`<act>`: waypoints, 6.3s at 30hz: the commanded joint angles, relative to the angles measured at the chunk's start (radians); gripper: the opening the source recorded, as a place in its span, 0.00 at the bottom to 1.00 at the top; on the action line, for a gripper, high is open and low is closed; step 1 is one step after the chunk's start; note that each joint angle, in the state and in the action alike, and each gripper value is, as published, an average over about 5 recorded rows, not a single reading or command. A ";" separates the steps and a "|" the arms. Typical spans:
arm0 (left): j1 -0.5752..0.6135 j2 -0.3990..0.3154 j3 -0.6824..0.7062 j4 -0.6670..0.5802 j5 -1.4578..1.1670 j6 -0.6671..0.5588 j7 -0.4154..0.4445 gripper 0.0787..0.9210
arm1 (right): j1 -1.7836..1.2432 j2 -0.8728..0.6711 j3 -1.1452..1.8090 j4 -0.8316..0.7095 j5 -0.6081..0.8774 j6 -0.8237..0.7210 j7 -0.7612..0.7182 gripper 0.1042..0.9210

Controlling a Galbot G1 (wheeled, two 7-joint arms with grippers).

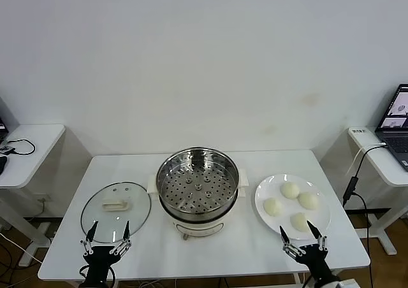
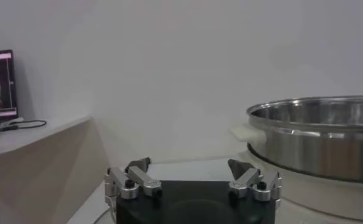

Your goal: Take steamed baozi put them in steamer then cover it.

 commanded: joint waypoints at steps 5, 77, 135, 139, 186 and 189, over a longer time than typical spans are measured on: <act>-0.010 0.005 0.011 0.001 0.066 -0.026 0.004 0.88 | 0.084 -0.073 0.097 -0.016 -0.313 -0.048 0.036 0.88; 0.007 -0.016 0.012 -0.002 0.195 -0.064 0.014 0.88 | 1.651 -0.356 -1.213 -1.081 -0.622 -0.185 -0.921 0.85; 0.007 0.003 0.005 -0.011 0.180 -0.062 0.008 0.88 | 2.338 -0.324 -1.684 -0.710 -0.129 -0.254 -0.968 0.56; 0.007 0.002 0.001 -0.009 0.177 -0.061 0.008 0.88 | 2.349 -0.260 -1.735 -0.699 -0.109 -0.213 -0.939 0.56; -0.004 -0.003 -0.025 -0.013 0.168 -0.059 0.011 0.88 | 2.104 0.105 -1.770 -1.014 -0.828 0.451 -0.705 0.69; -0.005 -0.004 -0.024 -0.013 0.169 -0.058 0.011 0.88 | 2.109 0.105 -1.771 -1.012 -0.801 0.454 -0.700 0.79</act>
